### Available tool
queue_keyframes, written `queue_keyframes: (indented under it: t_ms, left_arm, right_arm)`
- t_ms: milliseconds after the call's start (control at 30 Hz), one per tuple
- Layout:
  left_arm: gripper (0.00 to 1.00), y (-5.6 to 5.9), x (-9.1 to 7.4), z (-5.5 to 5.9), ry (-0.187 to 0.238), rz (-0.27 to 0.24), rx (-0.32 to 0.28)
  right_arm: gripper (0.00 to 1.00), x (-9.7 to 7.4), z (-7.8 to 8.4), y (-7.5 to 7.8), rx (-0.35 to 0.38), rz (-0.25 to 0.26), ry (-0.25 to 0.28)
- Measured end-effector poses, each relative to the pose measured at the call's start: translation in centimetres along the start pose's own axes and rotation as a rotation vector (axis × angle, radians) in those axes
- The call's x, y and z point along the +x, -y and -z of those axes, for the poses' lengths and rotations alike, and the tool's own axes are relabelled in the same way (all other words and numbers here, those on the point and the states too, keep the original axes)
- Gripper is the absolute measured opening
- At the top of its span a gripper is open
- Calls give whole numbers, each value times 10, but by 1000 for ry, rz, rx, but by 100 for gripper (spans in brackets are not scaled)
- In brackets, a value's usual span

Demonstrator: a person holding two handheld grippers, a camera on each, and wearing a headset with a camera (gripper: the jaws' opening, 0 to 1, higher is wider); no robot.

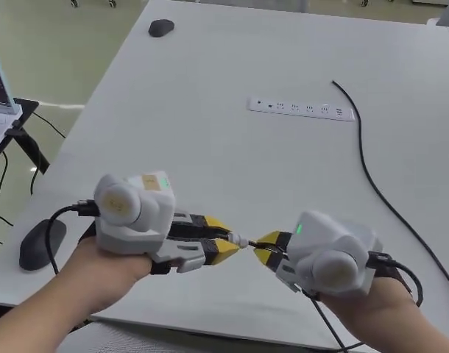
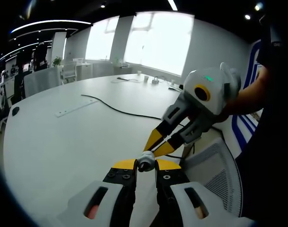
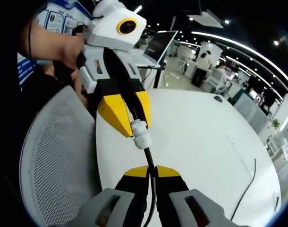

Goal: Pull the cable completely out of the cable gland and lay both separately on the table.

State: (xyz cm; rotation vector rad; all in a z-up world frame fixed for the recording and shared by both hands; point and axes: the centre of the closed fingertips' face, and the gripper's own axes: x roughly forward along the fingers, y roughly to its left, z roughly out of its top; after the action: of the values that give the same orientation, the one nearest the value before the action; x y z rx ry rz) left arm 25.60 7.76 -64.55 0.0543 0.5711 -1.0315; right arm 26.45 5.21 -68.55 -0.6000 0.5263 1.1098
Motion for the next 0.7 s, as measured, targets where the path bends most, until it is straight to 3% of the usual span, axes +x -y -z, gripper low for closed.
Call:
queue_keyframes:
  t_ms: [333, 700]
  left_arm:
    - [15, -2, 0, -4, 13, -7, -7]
    - [15, -2, -3, -4, 32, -38, -31]
  right_arm:
    - [0, -7, 26, 10, 105, 25, -46]
    - [0, -19, 42, 10, 131, 30, -50]
